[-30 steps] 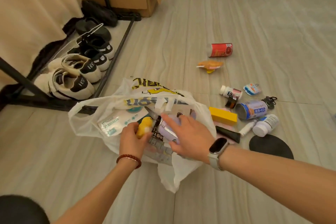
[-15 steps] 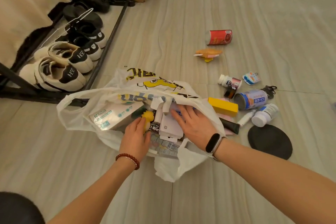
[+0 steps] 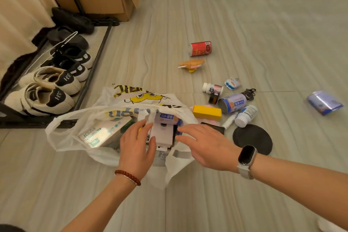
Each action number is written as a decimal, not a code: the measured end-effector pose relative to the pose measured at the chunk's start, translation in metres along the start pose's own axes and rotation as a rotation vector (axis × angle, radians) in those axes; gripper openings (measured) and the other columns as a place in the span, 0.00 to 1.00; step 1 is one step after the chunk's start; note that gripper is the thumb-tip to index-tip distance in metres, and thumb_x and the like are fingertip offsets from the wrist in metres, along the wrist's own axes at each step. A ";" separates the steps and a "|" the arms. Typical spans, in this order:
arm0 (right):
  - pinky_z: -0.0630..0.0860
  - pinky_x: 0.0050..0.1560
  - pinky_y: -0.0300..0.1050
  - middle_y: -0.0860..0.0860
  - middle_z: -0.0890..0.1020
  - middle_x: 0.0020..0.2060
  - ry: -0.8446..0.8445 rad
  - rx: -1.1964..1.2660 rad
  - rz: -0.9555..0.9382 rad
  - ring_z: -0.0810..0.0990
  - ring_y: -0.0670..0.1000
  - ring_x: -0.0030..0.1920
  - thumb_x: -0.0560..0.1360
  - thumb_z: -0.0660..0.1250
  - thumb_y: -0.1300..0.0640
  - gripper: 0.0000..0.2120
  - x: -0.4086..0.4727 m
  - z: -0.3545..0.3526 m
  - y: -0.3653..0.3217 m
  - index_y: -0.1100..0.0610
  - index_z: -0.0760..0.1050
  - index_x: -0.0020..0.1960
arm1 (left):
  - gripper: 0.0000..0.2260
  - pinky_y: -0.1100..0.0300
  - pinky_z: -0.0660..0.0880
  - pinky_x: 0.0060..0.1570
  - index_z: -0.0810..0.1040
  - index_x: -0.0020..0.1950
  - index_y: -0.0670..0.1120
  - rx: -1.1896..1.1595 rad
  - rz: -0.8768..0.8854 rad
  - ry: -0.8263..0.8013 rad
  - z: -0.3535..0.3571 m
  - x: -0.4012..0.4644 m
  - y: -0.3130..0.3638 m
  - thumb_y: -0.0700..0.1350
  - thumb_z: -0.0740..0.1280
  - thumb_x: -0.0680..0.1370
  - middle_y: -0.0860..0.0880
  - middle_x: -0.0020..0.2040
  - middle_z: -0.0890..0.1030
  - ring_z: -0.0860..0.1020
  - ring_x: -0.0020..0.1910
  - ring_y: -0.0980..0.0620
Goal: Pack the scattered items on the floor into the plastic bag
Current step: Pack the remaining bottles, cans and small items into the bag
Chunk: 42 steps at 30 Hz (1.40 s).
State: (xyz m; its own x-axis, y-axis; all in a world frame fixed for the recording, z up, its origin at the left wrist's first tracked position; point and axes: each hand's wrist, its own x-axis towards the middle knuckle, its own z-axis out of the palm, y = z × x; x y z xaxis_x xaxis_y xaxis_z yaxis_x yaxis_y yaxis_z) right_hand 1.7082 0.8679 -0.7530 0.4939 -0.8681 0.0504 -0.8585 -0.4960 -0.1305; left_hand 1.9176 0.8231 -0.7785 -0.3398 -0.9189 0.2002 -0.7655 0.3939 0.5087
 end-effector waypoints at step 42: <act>0.57 0.64 0.57 0.51 0.68 0.63 -0.185 0.214 1.343 0.66 0.56 0.62 0.76 0.58 0.46 0.23 -0.281 0.101 0.060 0.51 0.60 0.68 | 0.37 0.47 0.66 0.65 0.57 0.69 0.38 -0.093 -0.457 -0.634 0.253 0.034 0.211 0.45 0.74 0.69 0.37 0.67 0.65 0.66 0.66 0.38</act>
State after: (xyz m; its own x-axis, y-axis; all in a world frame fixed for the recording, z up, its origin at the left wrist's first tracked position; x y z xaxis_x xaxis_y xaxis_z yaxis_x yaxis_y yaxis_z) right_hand 1.5323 1.0843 -0.8752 -0.6668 -0.6502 -0.3641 -0.6575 0.7433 -0.1233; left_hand 1.6062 0.8801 -0.8759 -0.2707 -0.7922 -0.5470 -0.8653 -0.0488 0.4989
